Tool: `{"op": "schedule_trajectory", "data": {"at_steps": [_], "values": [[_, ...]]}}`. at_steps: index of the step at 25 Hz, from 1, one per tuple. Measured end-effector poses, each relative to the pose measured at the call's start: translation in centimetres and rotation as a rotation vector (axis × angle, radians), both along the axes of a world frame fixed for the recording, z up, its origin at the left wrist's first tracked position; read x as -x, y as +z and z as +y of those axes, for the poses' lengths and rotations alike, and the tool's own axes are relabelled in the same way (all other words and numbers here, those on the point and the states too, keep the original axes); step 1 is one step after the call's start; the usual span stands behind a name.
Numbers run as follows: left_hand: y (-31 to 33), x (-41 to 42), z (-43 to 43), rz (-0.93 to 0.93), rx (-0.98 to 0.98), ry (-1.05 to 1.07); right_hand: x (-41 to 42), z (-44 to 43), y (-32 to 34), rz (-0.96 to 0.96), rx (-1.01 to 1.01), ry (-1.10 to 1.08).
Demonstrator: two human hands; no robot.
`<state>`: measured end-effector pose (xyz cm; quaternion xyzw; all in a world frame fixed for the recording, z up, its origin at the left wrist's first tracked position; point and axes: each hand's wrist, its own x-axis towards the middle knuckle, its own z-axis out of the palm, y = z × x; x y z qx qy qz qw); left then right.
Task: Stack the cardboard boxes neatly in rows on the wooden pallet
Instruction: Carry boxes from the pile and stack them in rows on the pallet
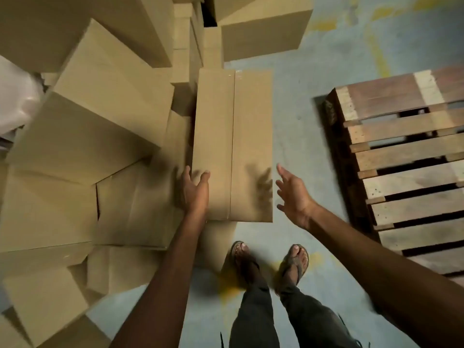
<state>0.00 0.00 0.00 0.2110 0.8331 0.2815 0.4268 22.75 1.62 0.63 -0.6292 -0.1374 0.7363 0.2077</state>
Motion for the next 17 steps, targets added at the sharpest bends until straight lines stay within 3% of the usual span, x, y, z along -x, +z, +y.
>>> {"op": "schedule_trajectory", "data": {"at_steps": [3, 5, 9, 13, 17], "values": [[-3.9, 1.5, 0.4, 0.076, 0.136, -0.057, 2.6, 0.6, -3.0, -0.103, -0.035, 0.074], [-5.0, 1.8, 0.6, 0.026, 0.214, -0.074, 3.6, 0.9, -3.9, -0.095, -0.025, 0.049], [-4.8, 2.5, 2.4, -0.075, 0.101, -0.135, 0.9, 3.3, -5.0, -0.04, 0.144, 0.009], [-2.4, 4.1, 7.0, -0.248, 0.222, -0.246, -2.7, 7.0, -3.8, 0.063, 0.163, 0.084], [0.2, 3.4, 10.7, -0.19, 0.302, -0.328, -2.3, 9.2, -2.4, -0.146, 0.178, 0.211]]}}
